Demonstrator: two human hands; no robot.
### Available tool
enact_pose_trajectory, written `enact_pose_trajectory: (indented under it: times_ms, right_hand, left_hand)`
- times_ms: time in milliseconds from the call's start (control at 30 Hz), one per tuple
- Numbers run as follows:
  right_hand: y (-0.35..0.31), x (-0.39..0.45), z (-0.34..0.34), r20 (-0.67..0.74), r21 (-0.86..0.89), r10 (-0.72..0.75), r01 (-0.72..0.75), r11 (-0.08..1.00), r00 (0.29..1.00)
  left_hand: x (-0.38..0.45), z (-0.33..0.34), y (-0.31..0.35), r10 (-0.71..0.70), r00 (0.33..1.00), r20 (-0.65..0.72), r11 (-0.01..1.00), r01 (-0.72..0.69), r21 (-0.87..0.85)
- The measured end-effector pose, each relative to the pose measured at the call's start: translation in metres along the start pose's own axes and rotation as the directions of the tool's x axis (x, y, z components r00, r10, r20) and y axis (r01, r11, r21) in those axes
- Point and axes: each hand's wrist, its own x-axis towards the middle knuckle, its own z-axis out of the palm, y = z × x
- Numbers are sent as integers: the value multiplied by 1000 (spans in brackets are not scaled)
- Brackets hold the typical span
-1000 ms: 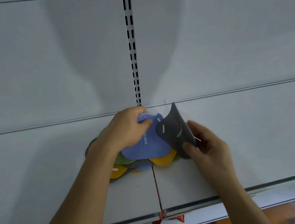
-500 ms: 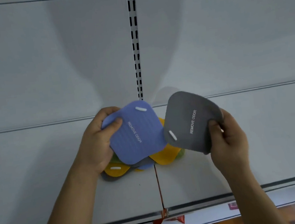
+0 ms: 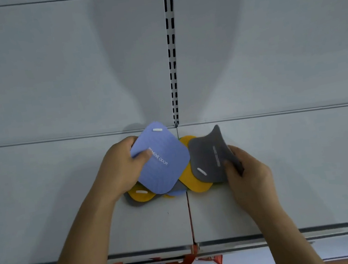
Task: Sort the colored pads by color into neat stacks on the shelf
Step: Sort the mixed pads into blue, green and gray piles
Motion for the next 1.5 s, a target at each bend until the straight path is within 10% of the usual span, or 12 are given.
enact_pose_trajectory:
  times_ms: [300,533,1000,1500]
  right_hand:
    - [-3,-23,-31,-229,312,181,-104,944,956]
    - [-9,-100,-71,-448,339,306,-157,928,840]
    - [60,-283,-202,-791,351,491,-388,852,364]
    - [195,-312,-386,-812,428,520,-334,840,266]
  left_hand:
    - [-31,5,6,59,991,-117,926,-98,-365]
    - [-55,49,39,139,986,88,831,-68,-552]
    - [-181,227,137,477,697,536,827,-150,-541]
    - [-273,436,266,452,615,646,870,-143,-473]
